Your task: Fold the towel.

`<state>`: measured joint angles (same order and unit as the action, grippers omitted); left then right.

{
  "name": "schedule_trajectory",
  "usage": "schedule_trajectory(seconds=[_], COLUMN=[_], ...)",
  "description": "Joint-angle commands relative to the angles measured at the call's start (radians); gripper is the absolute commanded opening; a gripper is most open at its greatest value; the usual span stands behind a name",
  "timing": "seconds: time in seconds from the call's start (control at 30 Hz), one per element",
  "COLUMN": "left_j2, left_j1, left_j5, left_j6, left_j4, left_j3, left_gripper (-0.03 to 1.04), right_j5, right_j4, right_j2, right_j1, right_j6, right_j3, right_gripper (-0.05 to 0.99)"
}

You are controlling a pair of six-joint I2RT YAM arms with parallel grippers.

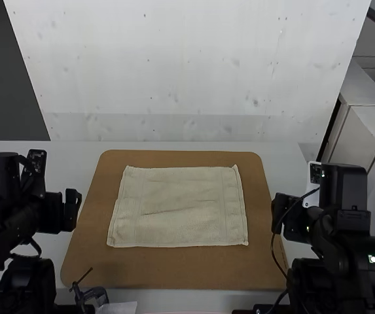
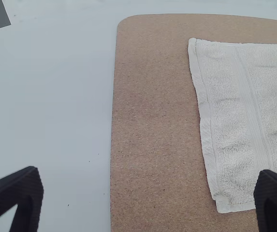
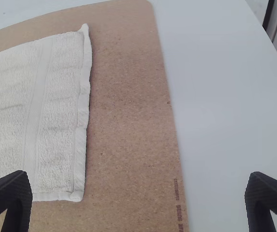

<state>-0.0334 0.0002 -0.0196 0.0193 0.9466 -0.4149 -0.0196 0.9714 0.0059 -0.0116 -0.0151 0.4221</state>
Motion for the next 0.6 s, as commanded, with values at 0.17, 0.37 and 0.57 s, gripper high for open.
schedule_trajectory(seconds=[0.17, 0.37, 0.57], left_j2=[0.03, 0.03, 0.029], left_j1=[0.012, 0.014, 0.011], left_j5=[-0.074, -0.072, -0.02], left_j6=[0.005, 0.008, 0.033], left_j4=[-0.006, -0.008, -0.029], left_j3=[-0.024, -0.024, -0.024], left_gripper=[0.99, 0.99, 0.99], right_j5=[-0.031, -0.033, -0.019], right_j4=[-0.007, -0.007, -0.023], right_j2=[-0.018, -0.018, -0.017], right_j1=[0.007, 0.005, -0.01], right_j6=[-0.008, -0.009, -0.071], right_j3=[0.024, 0.024, 0.024], right_gripper=[0.97, 0.97, 0.96])
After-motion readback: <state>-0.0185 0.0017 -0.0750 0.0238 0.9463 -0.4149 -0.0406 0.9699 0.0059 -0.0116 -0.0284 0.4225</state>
